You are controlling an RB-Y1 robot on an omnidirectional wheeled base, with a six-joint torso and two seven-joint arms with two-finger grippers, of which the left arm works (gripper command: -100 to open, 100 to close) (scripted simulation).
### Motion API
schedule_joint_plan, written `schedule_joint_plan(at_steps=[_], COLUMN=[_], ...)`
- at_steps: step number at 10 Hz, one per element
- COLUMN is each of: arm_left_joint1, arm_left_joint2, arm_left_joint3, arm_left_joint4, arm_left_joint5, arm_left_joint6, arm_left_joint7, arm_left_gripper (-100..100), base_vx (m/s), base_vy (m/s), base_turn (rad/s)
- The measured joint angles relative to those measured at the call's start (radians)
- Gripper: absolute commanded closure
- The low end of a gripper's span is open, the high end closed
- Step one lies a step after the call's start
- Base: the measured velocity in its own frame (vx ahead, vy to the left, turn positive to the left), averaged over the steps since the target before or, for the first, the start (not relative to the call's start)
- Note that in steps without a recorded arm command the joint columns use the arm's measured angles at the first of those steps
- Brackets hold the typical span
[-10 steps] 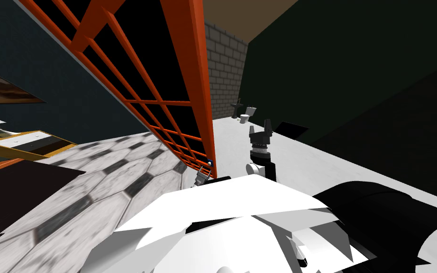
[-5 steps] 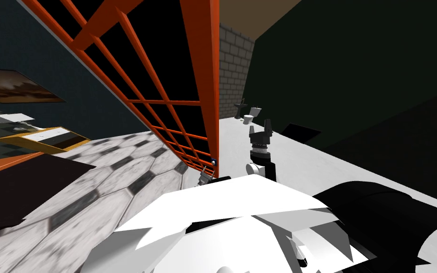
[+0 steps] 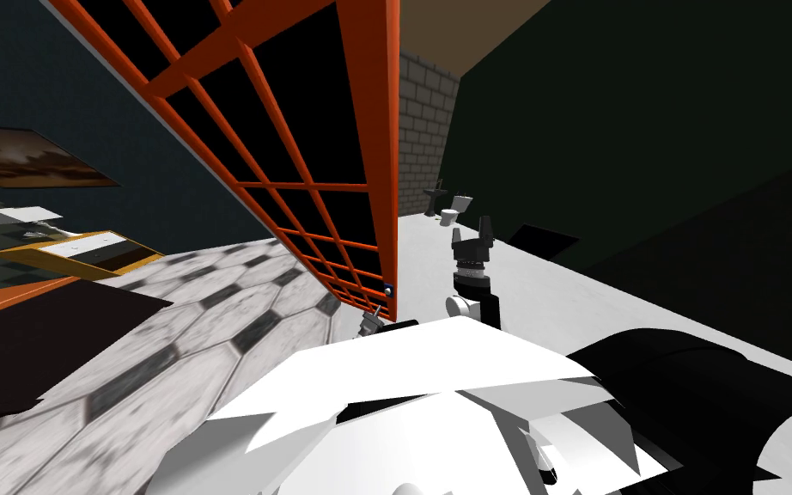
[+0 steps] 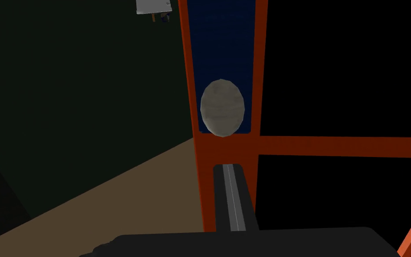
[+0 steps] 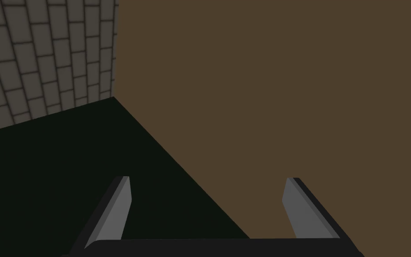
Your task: Push the door open
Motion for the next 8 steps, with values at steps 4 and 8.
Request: schedule_joint_plan(at_steps=[4,8], arm_left_joint1=[0.019,-0.002], arm_left_joint2=[0.001,0.020], arm_left_joint3=[0.028,0.032], arm_left_joint4=[-0.010,-0.006], arm_left_joint5=[0.025,0.028], arm_left_joint6=[0.003,0.024], arm_left_joint7=[-0.006,-0.005], arm_left_gripper=[-100,-100], base_vx=[-0.134,0.195], base_vy=[-0.036,-0.127], base_turn=[0.137,-0.029])
